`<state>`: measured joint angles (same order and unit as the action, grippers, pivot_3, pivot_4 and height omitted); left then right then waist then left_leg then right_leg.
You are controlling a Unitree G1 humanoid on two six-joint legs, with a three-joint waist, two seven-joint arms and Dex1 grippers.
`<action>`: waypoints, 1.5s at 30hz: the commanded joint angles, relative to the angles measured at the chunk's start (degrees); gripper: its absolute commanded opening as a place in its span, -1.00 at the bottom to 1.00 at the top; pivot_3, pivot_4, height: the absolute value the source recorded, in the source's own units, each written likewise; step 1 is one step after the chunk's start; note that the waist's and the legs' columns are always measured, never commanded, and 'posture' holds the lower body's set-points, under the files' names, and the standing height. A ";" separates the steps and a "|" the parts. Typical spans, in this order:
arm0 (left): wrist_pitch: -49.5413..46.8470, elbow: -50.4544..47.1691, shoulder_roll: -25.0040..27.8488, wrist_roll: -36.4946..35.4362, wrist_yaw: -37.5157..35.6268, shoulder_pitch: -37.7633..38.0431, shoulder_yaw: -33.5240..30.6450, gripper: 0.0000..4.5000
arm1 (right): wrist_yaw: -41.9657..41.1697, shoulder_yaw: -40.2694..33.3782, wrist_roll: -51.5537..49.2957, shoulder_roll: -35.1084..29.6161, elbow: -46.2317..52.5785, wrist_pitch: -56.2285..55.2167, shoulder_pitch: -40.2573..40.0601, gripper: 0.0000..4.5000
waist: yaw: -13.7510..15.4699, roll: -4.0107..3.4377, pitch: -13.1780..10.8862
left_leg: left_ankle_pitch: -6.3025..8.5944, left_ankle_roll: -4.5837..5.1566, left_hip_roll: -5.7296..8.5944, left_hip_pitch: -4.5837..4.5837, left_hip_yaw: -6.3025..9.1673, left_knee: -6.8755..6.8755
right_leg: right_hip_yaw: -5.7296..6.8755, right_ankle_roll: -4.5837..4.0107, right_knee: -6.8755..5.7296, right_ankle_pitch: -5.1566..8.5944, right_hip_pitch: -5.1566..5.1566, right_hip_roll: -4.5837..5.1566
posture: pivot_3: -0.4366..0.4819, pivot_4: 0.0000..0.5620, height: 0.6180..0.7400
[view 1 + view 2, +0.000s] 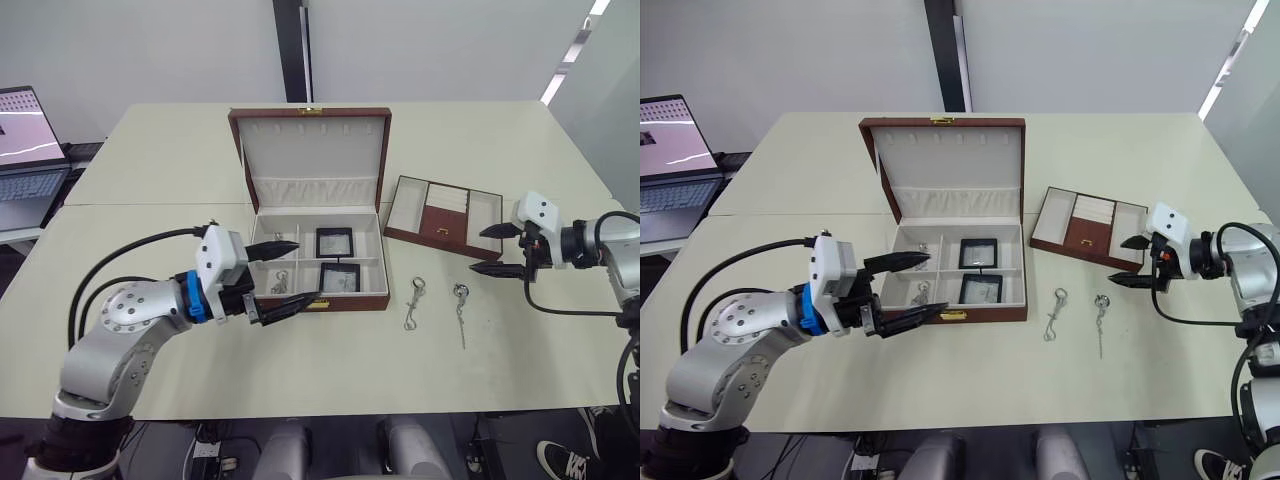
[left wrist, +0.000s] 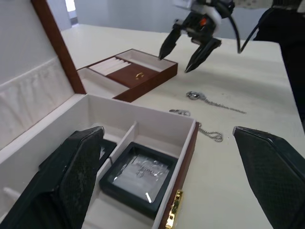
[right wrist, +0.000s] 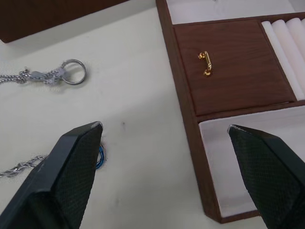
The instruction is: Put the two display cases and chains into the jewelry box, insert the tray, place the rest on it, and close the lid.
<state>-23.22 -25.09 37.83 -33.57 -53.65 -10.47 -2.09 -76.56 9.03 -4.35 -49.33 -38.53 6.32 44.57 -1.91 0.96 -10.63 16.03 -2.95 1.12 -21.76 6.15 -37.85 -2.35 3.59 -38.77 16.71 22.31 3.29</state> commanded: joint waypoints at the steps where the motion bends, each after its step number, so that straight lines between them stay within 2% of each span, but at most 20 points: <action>1: 3.16 -0.15 -2.00 1.32 -0.58 -1.27 1.93 1.00 | -0.28 0.94 2.88 1.38 -5.75 -4.24 3.89 0.99 | -0.01 0.00 0.00 | 0.00 0.00 0.00 0.01 -0.01 -0.01 | 0.00 0.00 -0.01 0.00 -0.01 0.00 | -0.05 -0.47 1.00; 10: 7.14 1.29 -5.38 4.30 -0.31 -0.91 3.71 1.00 | 0.28 2.52 7.43 5.29 -17.68 -9.87 9.35 0.99 | -0.03 0.00 0.00 | -0.01 -0.01 0.02 0.01 -0.01 -0.01 | -0.01 0.00 -0.03 0.00 -0.01 0.01 | -0.05 -0.47 1.00; 14: 7.88 1.35 -5.87 4.75 -0.25 -0.35 3.85 1.00 | 0.67 2.42 8.54 6.18 -20.63 -11.39 10.49 0.60 | -0.06 -0.01 0.00 | -0.01 -0.01 0.01 0.02 -0.01 -0.02 | -0.02 0.00 -0.04 0.00 0.00 0.01 | -0.05 -0.47 1.00; 18: 8.27 1.50 -6.17 5.01 -0.09 0.04 3.94 1.00 | 1.58 2.13 9.21 6.75 -22.74 -12.47 11.51 0.00 | -0.08 -0.01 0.00 | -0.01 -0.01 0.02 0.02 -0.01 -0.02 | -0.03 0.00 -0.05 0.00 0.00 0.01 | -0.05 -0.47 1.00; 28: 10.21 3.22 -7.07 6.19 -0.26 -0.19 4.15 1.00 | 2.10 0.93 9.57 7.21 -24.73 -13.29 12.21 -1.00 | -0.06 -0.01 0.00 | -0.01 -0.02 0.02 0.02 -0.01 -0.02 | -0.02 0.00 -0.05 0.00 0.00 0.01 | -0.05 -0.47 1.00; 39: 12.17 4.47 -8.48 7.23 -0.11 -0.27 5.05 1.00 | -0.63 -1.21 7.69 4.48 -21.12 -11.92 10.88 -1.00 | -0.03 -0.02 -0.01 | -0.01 -0.01 0.02 0.01 -0.01 -0.02 | -0.02 0.00 -0.06 0.00 0.00 0.01 | -0.05 -0.47 1.00; 42: 12.51 4.37 -8.47 7.24 0.35 0.45 4.39 1.00 | -2.56 -2.46 6.39 2.34 -16.21 -10.12 8.54 -1.00 | 0.01 -0.04 -0.02 | -0.01 -0.01 0.03 0.01 -0.01 -0.03 | -0.03 0.00 -0.06 0.00 0.01 0.03 | -0.05 -0.47 1.00; 45: 12.97 3.99 -8.06 7.06 0.77 2.45 3.26 1.00 | -5.44 -4.91 3.05 -1.41 -5.29 -4.99 2.73 -1.00 | 0.06 -0.05 -0.02 | 0.00 0.00 0.04 0.00 0.00 -0.02 | -0.02 0.00 -0.05 0.00 0.01 0.04 | -0.05 -0.47 1.00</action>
<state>-11.67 -19.88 29.57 -26.26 -53.15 -9.14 2.73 -80.08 7.19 1.97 -48.00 -50.91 -1.44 48.90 -1.85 0.91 -10.64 16.03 -2.95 1.16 -21.76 6.16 -37.87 -2.37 3.59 -38.82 16.71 22.31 3.33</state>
